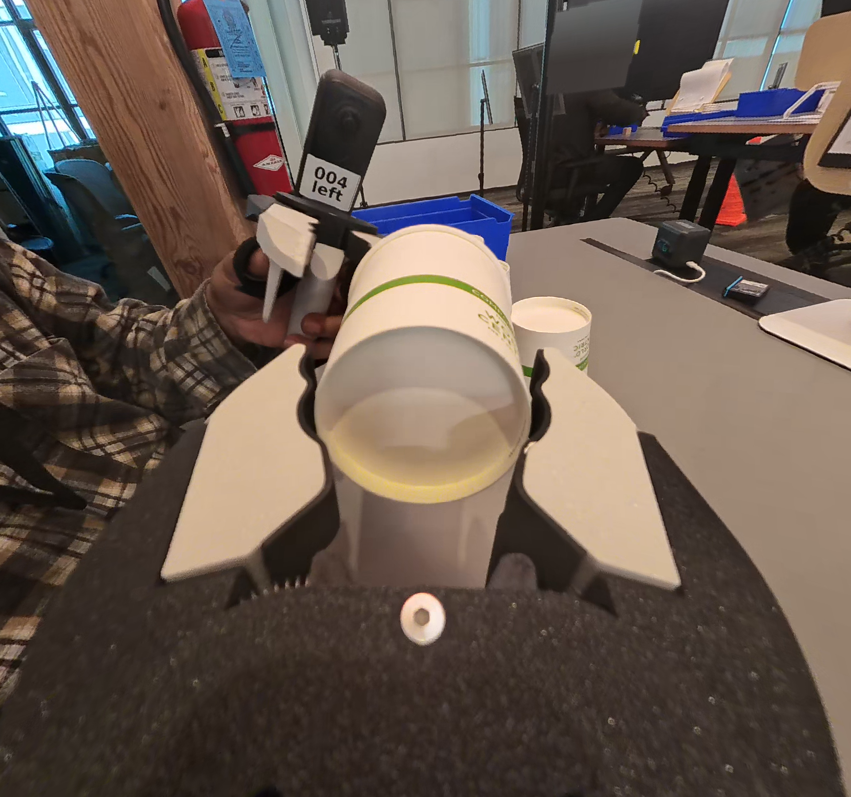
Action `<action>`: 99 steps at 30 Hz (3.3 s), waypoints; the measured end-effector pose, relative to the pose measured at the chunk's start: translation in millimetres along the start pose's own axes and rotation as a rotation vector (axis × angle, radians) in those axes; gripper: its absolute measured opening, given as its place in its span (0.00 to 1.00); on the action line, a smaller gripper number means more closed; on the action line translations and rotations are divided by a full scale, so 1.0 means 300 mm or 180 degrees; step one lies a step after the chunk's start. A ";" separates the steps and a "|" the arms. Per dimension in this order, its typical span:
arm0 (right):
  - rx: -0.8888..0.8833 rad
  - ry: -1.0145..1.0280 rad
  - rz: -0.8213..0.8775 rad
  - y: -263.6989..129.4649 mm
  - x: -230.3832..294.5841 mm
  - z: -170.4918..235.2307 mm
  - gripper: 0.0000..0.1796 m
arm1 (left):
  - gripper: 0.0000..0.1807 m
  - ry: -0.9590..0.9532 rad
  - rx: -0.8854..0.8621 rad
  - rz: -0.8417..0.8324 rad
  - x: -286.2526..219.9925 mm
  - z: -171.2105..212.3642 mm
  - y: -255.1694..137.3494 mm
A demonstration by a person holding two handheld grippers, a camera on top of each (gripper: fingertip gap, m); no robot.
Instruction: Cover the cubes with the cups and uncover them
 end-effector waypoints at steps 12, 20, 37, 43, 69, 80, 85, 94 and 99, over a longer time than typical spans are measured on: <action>0.1206 -0.0578 -0.0020 -0.030 -0.023 -0.018 0.70 | 0.00 0.0902 0.1775 -0.0315 -0.046 -0.065 -0.028; 0.1676 -0.0549 -0.1039 0.095 0.027 -0.126 0.68 | 0.00 0.1736 0.3316 0.0215 -0.118 -0.048 0.044; 0.1059 0.0070 0.0075 -0.017 -0.037 -0.039 0.51 | 0.36 0.1677 0.1522 -0.0715 -0.105 -0.149 -0.073; 0.0089 0.0324 0.2114 -0.237 -0.095 0.023 0.51 | 0.36 0.1217 0.0208 -0.0963 -0.143 -0.218 -0.297; 0.1237 0.0242 0.2654 -0.246 -0.104 0.244 0.57 | 0.35 0.1453 -0.0391 -0.1353 -0.242 -0.269 -0.532; 0.2311 -0.0603 0.2392 -0.287 0.039 -0.037 0.81 | 0.36 0.1357 -0.0471 -0.1454 -0.226 -0.276 -0.575; 0.2867 -0.1498 0.1513 -0.081 0.019 -0.273 0.75 | 0.36 0.1306 -0.0572 -0.1401 -0.230 -0.282 -0.589; 0.3968 -0.2088 0.0048 0.482 -0.152 -0.199 0.71 | 0.36 0.1331 -0.0568 -0.1477 -0.218 -0.285 -0.602; 0.4296 -0.1889 -0.0401 0.660 -0.191 -0.076 0.66 | 0.36 0.1254 -0.0543 -0.1460 -0.192 -0.279 -0.608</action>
Point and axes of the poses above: each gripper's, where its closed fingertips meet, y out along the fingers, z out of its underside, x = y × z across the jaws, the point moved 8 cm from there along -y, back along the fingers, and after that the axes turned 11 degrees about z, right-handed, at the moved point
